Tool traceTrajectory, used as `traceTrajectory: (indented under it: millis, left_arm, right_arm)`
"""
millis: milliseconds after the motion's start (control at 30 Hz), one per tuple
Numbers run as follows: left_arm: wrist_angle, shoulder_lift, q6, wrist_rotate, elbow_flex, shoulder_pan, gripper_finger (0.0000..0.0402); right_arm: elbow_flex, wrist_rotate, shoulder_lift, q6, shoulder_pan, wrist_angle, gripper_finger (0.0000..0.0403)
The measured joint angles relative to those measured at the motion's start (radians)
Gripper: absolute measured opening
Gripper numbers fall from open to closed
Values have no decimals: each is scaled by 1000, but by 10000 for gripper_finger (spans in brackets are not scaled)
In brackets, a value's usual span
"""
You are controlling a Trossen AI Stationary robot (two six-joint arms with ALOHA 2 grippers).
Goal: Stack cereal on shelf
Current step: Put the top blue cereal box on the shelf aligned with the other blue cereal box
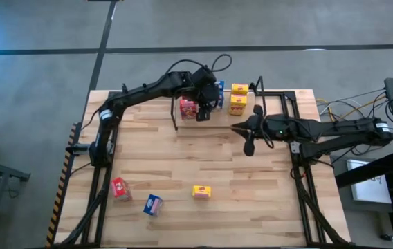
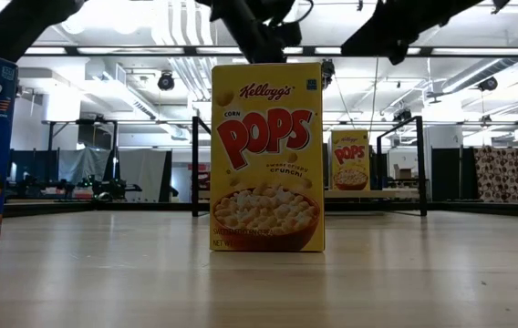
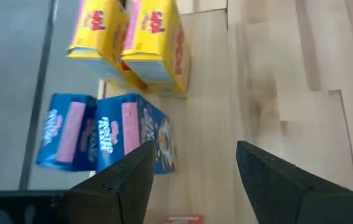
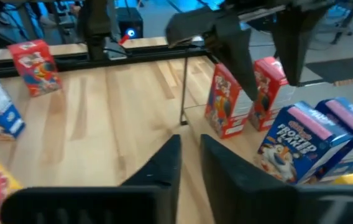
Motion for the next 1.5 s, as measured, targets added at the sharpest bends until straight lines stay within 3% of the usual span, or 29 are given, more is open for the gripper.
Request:
traceTrajectory:
  millis: [67, 167, 467, 767, 1167, 1500]
  left_arm:
    - [11, -25, -9, -7, -22, -5, 199]
    - [76, -81, -14, -8, -97, -6, 191]
    - [436, -312, -11, -57, -508, -4, 186]
    - [743, -468, -14, -129, -816, 17, 186]
    - [839, -689, -5, -130, -1007, 54, 186]
    - [856, -747, -3, -130, -1060, 102, 186]
  right_arm:
    - [15, -1, 18, -26, -24, 0, 19]
    - [31, -11, 38, -64, -71, -2, 12]
    - [92, -204, 135, -146, -303, 13, 9]
    - [223, -273, 351, -191, -481, 34, 9]
    - [386, -261, 544, -149, -545, -58, 9]
    - [468, -199, 560, -92, -545, -258, 9]
